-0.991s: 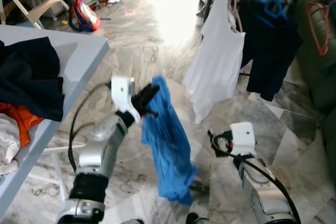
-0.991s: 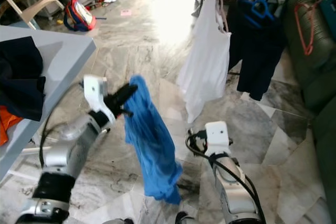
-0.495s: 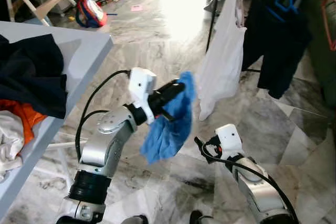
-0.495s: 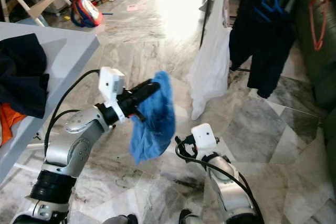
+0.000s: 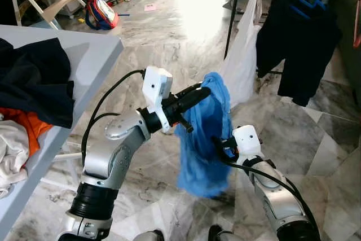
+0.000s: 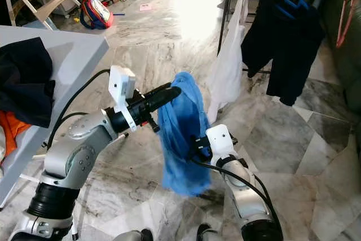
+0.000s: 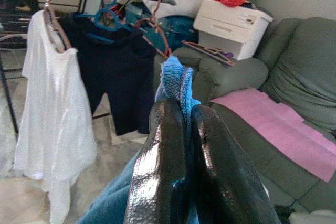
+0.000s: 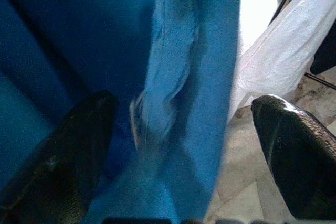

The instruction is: Hang hanger

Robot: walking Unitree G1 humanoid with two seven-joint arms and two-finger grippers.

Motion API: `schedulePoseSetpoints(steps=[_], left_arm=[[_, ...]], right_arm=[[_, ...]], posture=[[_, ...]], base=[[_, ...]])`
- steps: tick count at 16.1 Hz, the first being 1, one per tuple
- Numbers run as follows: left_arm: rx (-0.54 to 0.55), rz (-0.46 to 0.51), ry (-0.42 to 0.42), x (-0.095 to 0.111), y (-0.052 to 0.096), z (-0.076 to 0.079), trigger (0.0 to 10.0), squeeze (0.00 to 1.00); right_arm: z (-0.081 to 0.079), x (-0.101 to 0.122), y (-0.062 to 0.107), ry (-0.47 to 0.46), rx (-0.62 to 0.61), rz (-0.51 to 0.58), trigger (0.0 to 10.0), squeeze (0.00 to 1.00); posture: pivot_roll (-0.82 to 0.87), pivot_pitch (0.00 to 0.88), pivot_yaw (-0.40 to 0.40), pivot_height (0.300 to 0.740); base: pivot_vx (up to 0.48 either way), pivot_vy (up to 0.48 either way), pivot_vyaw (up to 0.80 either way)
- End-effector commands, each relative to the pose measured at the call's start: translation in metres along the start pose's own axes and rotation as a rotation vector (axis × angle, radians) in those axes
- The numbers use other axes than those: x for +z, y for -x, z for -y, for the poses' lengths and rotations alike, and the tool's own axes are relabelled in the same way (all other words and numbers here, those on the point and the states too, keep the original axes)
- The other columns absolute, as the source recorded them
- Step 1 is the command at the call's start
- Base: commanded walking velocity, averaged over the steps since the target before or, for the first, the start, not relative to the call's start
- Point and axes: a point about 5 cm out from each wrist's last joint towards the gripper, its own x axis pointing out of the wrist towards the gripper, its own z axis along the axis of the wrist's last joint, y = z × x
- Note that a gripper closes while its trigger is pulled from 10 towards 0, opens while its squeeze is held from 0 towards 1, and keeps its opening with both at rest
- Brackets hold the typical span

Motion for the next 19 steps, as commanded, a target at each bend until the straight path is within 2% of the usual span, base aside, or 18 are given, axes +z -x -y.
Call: schedulePoseSetpoints(steps=[1, 2, 5, 7, 8, 10, 13, 15, 19], left_arm=[[-0.026, 0.047, -0.018, 0.015, -0.002, 0.004, 10.0, 0.00], [-0.015, 0.062, -0.027, 0.019, -0.003, 0.002, 10.0, 0.00], [0.062, 0.094, -0.037, 0.027, -0.003, -0.008, 10.0, 0.00], [0.173, 0.082, -0.070, 0.025, 0.001, -0.022, 10.0, 0.00], [0.220, 0.065, -0.092, 0.022, 0.003, -0.027, 10.0, 0.00], [0.311, 0.032, -0.113, 0.014, 0.006, -0.037, 10.0, 0.00], [0.435, -0.034, -0.096, -0.009, 0.015, -0.048, 10.0, 0.00], [0.503, -0.071, -0.110, -0.018, 0.019, -0.053, 10.0, 0.00], [0.529, -0.100, -0.091, -0.034, 0.027, -0.055, 10.0, 0.00]], right_arm=[[-0.002, -0.003, 0.000, -0.004, -0.007, -0.006, 10.0, 0.00], [0.001, -0.004, 0.000, 0.018, -0.031, -0.008, 10.0, 0.00], [0.022, -0.008, 0.002, 0.055, -0.179, -0.025, 10.0, 0.00], [0.051, -0.009, 0.009, 0.073, -0.358, -0.028, 10.0, 0.00], [0.053, -0.008, 0.010, 0.069, -0.357, -0.020, 10.0, 0.00], [0.045, -0.001, 0.008, 0.041, -0.263, 0.029, 10.0, 0.00], [0.025, 0.013, 0.007, 0.001, -0.046, 0.089, 10.0, 0.00], [0.021, 0.014, 0.008, 0.002, 0.004, 0.097, 10.0, 0.00], [0.031, 0.020, 0.009, -0.009, -0.147, 0.150, 10.0, 0.00]], posture=[[0.11, 0.180, 0.101, 0.740], [0.11, 0.180, 0.104, 0.740], [0.11, 0.178, 0.106, 0.740], [0.11, 0.179, 0.106, 0.740], [0.11, 0.179, 0.103, 0.740], [0.11, 0.180, 0.099, 0.740], [0.10, 0.182, 0.092, 0.740], [0.10, 0.183, 0.087, 0.740], [0.10, 0.183, 0.081, 0.740]], base=[[0.000, 0.000, 0.00], [0.000, 0.000, 0.00], [0.000, 0.000, 0.00], [0.000, 0.000, 0.00], [0.000, 0.000, 0.00], [0.000, 0.000, 0.00], [0.000, 0.000, 0.00], [0.000, 0.000, 0.00], [0.000, 0.000, 0.00]])
